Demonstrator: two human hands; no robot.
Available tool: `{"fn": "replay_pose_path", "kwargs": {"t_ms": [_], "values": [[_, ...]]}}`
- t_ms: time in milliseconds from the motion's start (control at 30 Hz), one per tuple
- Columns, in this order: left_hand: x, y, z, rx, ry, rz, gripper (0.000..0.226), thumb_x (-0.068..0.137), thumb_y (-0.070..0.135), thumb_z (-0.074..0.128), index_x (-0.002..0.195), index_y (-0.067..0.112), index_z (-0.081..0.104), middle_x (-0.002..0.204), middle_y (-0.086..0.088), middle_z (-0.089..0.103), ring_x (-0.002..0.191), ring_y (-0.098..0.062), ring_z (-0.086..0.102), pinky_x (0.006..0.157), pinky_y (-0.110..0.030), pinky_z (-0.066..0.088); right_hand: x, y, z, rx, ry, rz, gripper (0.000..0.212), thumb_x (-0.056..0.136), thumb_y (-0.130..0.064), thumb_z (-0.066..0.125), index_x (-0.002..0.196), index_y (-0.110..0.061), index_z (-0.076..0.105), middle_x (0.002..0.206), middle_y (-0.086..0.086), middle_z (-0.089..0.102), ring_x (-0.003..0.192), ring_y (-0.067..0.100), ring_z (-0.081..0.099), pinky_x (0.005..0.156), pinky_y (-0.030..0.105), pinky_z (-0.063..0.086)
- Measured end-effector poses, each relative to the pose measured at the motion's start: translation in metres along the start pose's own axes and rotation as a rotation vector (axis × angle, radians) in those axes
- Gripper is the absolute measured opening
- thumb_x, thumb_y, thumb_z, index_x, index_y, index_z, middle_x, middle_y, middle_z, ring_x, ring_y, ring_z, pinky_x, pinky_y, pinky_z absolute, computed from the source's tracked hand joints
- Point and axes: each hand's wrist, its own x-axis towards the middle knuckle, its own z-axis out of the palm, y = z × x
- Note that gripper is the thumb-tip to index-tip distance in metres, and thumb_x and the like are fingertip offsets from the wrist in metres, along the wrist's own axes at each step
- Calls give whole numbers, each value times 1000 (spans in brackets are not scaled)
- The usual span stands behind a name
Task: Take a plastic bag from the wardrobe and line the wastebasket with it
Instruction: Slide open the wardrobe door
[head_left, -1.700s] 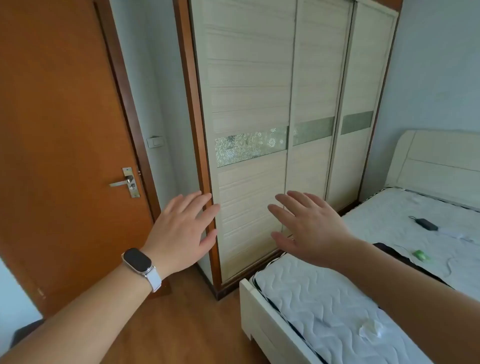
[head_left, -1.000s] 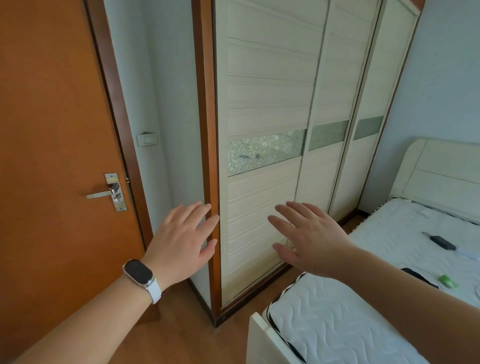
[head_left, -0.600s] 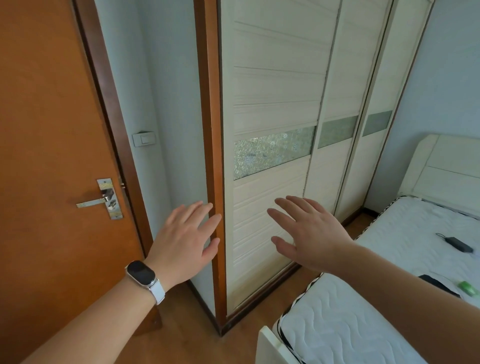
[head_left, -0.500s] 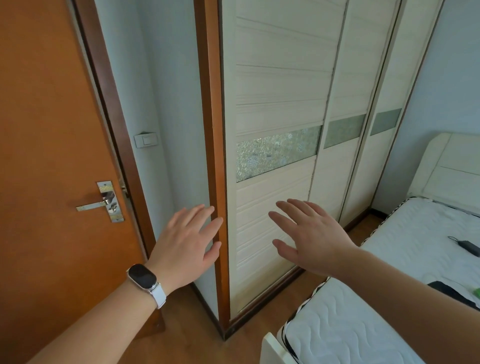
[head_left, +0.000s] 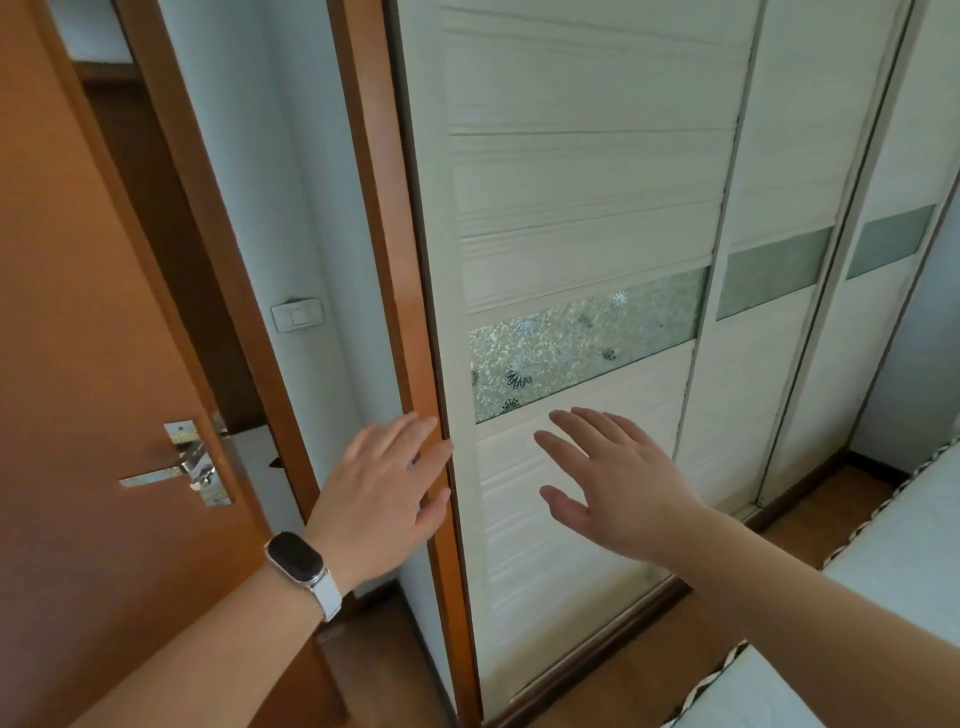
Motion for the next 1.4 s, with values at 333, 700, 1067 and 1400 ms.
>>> {"fn": "replay_pose_path", "kwargs": {"t_ms": [333, 700, 1067, 1400], "values": [[76, 8, 33, 74, 8, -24, 45, 90, 43, 54, 131, 23, 54, 140, -6, 54, 133, -26, 45, 110, -47, 35, 47, 63, 55, 98, 71, -53, 52, 89, -50, 48, 128, -17, 57, 133, 8, 57, 123, 29, 52, 103, 42, 43], [171, -51, 40, 109, 191, -14, 40, 88, 34, 53, 123, 17, 61, 135, -11, 57, 130, -31, 48, 107, -49, 39, 136, 84, 85, 123, 185, -63, 49, 88, -46, 51, 128, -17, 56, 136, 10, 55, 126, 29, 50, 102, 44, 43], [231, -79, 86, 280, 256, 46, 45, 86, 34, 53, 125, 11, 54, 144, -15, 46, 139, -33, 35, 114, -54, 21, 241, 106, 144, 100, 405, 41, 55, 93, -44, 53, 140, -15, 49, 149, 11, 42, 137, 30, 39, 110, 42, 35], [233, -89, 102, 339, 318, 90, 40, 97, 31, 41, 128, 8, 50, 148, -18, 42, 141, -35, 34, 116, -52, 17, 272, 107, 205, 97, 667, 23, 58, 95, -45, 48, 142, -12, 40, 148, 25, 36, 139, 41, 32, 107, 57, 35]]}}
